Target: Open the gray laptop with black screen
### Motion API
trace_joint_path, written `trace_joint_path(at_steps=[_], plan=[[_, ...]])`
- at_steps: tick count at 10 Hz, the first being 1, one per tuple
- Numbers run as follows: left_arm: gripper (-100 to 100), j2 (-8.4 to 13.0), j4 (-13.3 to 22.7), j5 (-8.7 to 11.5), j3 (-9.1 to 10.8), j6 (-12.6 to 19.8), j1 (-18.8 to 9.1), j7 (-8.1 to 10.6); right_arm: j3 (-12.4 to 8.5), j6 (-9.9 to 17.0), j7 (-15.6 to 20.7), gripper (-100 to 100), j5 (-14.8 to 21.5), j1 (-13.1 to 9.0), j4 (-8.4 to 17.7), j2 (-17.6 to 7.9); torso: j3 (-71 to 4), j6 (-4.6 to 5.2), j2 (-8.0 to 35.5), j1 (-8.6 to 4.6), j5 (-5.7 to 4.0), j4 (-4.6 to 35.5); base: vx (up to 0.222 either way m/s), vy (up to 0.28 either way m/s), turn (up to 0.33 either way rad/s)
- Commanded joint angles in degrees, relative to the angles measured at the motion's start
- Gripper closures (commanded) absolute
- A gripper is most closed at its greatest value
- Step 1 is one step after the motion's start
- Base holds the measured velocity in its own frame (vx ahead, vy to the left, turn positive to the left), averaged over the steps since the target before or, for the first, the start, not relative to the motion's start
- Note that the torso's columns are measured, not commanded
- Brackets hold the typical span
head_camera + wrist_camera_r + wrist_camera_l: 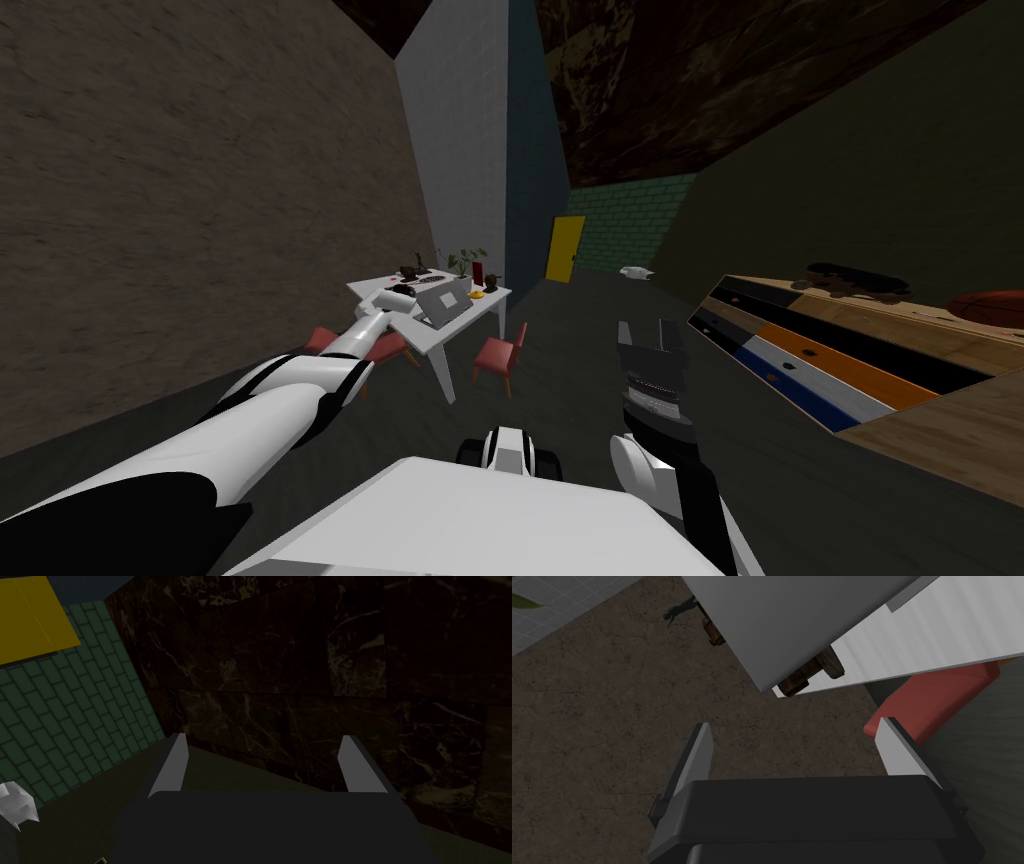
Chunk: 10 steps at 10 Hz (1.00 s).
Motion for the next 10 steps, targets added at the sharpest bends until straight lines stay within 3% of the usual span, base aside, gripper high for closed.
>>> trace_joint_path(at_steps=[1, 10], plan=[[-100, 0.26, 0.06, 0.95, 0.31, 2.66, -0.7, 0.29, 0.0, 0.0, 0.0, 0, 0.0, 0.0, 0.0, 0.0, 0.04, -0.01, 0.06, 0.06, 0.02, 0.01, 0.054, 0.03, -0.013], [-100, 1.18, 0.28, 4.33, 1.4, 11.27, -2.94, 1.1, 0.0, 0.0, 0.0, 0, 0.0, 0.0, 0.0, 0.0, 0.09, -0.01, 0.14, 0.02, 0.01, 0.04, 0.044, 0.022, -0.016]])
